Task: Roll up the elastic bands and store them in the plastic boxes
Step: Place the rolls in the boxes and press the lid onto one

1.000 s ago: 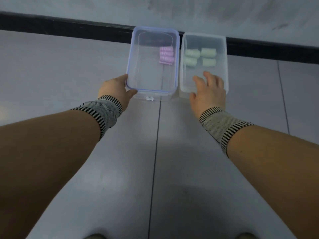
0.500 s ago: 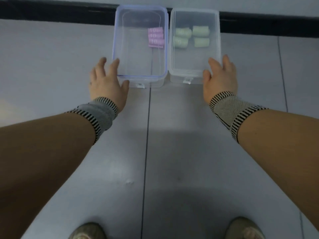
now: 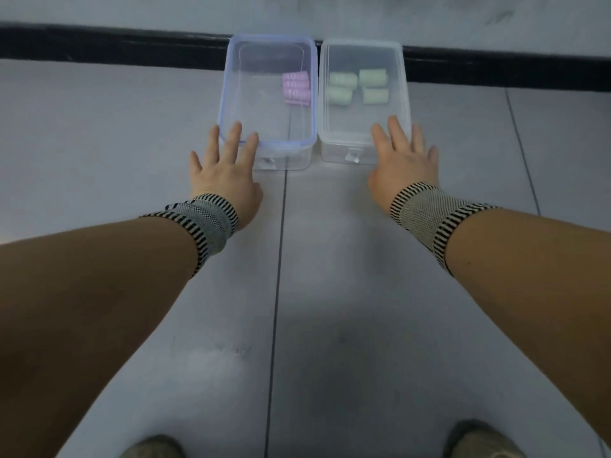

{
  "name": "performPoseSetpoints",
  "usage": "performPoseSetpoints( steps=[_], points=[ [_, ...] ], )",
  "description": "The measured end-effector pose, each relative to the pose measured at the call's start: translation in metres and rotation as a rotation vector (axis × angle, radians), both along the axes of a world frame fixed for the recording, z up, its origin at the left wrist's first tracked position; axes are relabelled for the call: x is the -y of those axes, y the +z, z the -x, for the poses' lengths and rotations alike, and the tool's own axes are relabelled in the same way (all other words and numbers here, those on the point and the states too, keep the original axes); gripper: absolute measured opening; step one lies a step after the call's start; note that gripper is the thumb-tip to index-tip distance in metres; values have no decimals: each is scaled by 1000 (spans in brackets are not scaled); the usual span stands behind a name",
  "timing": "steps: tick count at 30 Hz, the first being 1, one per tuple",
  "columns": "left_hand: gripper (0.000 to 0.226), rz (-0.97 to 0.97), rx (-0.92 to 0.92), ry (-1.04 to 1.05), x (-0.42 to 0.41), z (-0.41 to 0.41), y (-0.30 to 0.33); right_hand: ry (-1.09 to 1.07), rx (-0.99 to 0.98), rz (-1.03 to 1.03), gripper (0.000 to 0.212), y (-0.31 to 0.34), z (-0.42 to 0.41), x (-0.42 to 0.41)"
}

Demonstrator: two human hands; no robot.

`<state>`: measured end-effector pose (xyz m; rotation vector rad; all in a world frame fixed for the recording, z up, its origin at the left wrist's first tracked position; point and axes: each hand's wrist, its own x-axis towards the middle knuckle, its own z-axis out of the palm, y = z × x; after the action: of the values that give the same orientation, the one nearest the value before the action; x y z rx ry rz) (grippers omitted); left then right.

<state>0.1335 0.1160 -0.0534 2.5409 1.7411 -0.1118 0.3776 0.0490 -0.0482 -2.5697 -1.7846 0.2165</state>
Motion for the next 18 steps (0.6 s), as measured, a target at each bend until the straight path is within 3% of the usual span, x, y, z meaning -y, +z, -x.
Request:
performPoseSetpoints(
  steps=[5,9,12,18],
  points=[
    [72,22,5,-90,9,-19,-2,121,14,37,71,-7,23,1],
    [76,24,38,-109,2,-20,-8,32,-59,18,70,-10,20,-20],
    [79,15,60,-131,3,-19,-14,-13,-120,-36,56,-14,19,-28],
    [80,11,57,-145,0,-16,-17,-4,-117,-134,44,-18,20,-26]
  ],
)
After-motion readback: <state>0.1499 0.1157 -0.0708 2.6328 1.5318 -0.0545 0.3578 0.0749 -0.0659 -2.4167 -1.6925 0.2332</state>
